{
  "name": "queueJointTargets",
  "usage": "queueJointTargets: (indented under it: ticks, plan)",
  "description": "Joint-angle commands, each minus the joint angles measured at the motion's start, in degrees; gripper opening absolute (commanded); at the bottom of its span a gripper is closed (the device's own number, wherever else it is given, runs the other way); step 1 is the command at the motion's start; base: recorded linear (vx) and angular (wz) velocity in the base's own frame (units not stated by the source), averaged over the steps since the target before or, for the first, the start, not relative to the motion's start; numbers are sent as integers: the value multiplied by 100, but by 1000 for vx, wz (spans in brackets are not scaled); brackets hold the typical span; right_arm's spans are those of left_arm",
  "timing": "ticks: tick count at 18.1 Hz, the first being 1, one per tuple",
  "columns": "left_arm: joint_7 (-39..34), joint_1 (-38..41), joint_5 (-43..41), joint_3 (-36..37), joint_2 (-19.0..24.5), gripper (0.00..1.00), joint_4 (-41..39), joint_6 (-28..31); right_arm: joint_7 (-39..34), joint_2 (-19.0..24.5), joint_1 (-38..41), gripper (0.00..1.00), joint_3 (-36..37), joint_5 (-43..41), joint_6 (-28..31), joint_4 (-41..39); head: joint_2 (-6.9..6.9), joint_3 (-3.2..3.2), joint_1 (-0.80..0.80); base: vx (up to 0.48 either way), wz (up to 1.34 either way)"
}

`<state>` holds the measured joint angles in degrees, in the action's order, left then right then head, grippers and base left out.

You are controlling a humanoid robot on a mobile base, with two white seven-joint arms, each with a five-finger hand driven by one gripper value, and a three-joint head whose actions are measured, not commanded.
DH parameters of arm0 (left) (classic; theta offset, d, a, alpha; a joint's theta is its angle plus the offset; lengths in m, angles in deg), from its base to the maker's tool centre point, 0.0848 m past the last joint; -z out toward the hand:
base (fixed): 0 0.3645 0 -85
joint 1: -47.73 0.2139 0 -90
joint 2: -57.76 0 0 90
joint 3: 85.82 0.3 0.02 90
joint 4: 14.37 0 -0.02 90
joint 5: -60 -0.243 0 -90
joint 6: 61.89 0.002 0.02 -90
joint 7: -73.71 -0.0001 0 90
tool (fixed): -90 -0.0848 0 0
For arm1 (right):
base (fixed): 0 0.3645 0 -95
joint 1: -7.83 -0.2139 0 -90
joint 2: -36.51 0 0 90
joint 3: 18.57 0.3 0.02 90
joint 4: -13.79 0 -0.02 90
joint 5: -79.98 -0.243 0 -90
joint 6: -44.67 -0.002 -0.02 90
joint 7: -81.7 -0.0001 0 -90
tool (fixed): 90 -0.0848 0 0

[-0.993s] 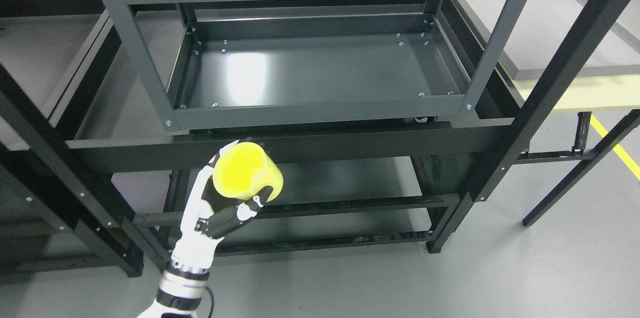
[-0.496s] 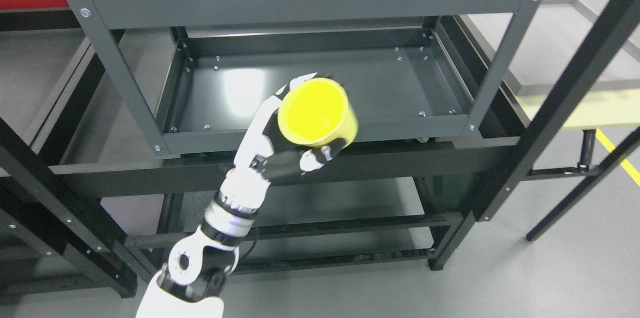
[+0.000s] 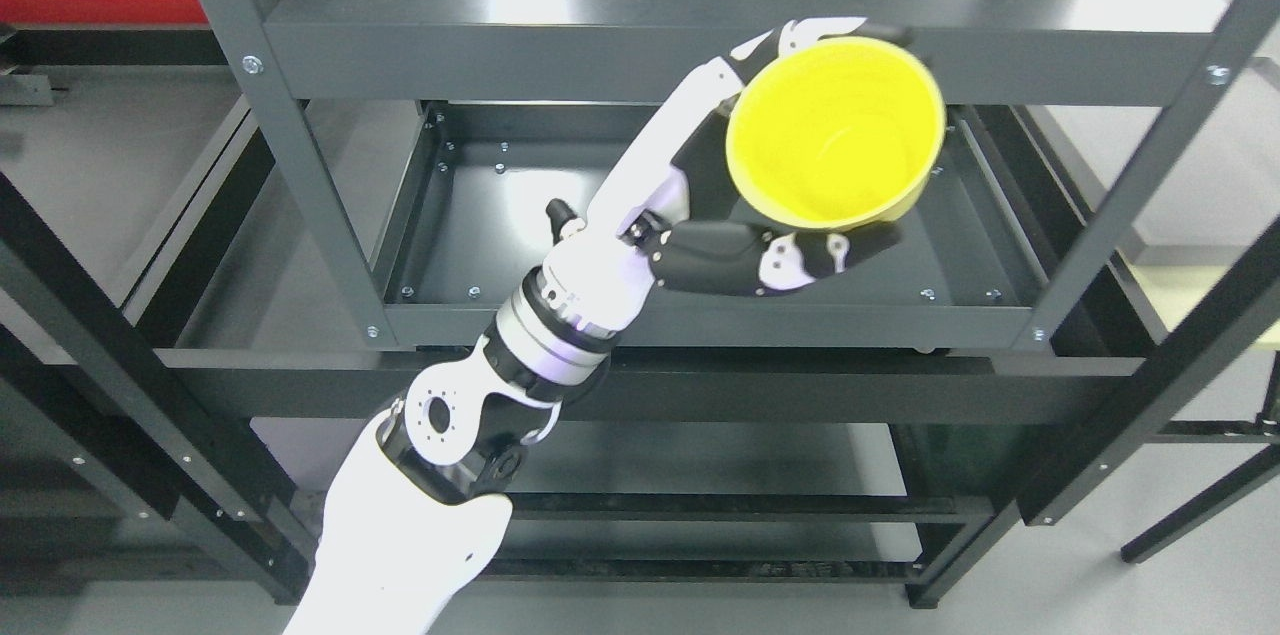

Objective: Place yellow IKEA cup on middle right shelf
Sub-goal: 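Raise the held cup with the left hand up onto the upper shelf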

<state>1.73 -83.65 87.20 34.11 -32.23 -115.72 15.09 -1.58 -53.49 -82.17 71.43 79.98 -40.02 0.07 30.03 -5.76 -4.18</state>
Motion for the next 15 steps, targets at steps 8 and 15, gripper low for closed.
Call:
queueJointTargets:
  ticks: [8, 15]
  plan:
    - [-455, -1090, 339, 611, 99, 0, -26, -7, -4, -100, 79, 99, -97, -141, 5, 1, 0, 0, 0, 3, 11]
    - [-2676, -1906, 611, 437, 99, 0, 53, 1070, -4, -100, 79, 99, -97, -141, 5, 1, 0, 0, 0, -6, -11]
